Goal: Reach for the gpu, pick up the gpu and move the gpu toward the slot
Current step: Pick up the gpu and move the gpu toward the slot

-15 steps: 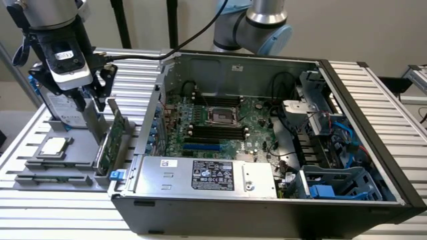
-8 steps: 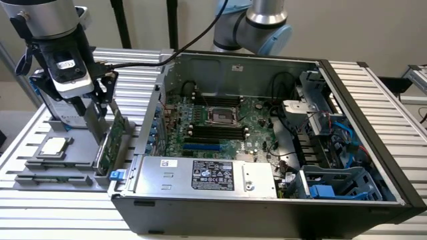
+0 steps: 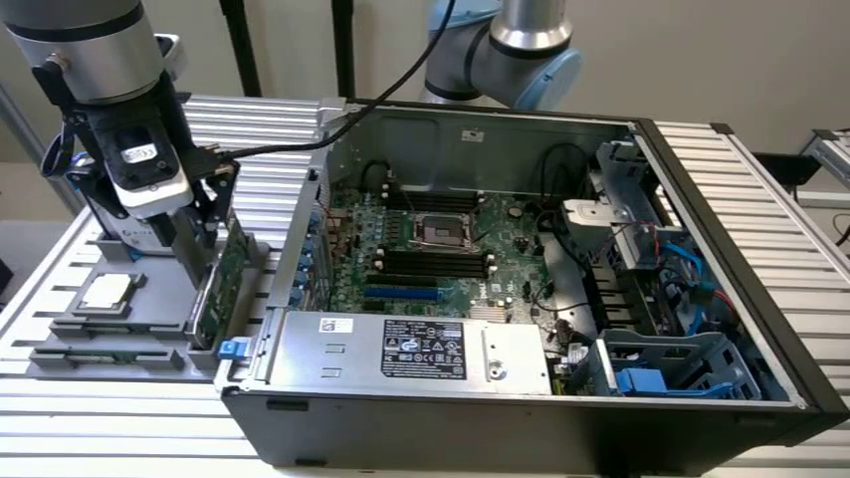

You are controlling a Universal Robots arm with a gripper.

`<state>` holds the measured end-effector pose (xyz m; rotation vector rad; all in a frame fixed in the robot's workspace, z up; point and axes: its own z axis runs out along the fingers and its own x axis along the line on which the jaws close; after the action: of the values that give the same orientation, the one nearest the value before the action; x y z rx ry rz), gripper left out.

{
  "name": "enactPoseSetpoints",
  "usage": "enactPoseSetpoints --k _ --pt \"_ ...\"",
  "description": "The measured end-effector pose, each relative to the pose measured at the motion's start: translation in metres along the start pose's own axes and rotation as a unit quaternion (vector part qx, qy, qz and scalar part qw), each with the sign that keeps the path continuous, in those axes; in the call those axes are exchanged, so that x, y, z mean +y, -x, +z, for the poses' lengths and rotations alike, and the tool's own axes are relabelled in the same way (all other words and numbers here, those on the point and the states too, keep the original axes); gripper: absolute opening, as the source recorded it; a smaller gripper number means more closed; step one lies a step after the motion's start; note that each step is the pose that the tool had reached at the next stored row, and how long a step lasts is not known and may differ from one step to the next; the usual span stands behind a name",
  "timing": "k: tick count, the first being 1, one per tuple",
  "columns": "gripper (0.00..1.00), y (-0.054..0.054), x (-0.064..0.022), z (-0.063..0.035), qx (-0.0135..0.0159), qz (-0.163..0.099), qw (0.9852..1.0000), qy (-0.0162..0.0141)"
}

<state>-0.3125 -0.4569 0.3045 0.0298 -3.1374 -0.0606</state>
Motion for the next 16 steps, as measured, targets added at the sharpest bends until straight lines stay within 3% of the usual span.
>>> enactPoseSetpoints --k 16 --pt "0.48 0.006 -0.0082 0.0286 0.0000 0.000 1.0000 -0.0001"
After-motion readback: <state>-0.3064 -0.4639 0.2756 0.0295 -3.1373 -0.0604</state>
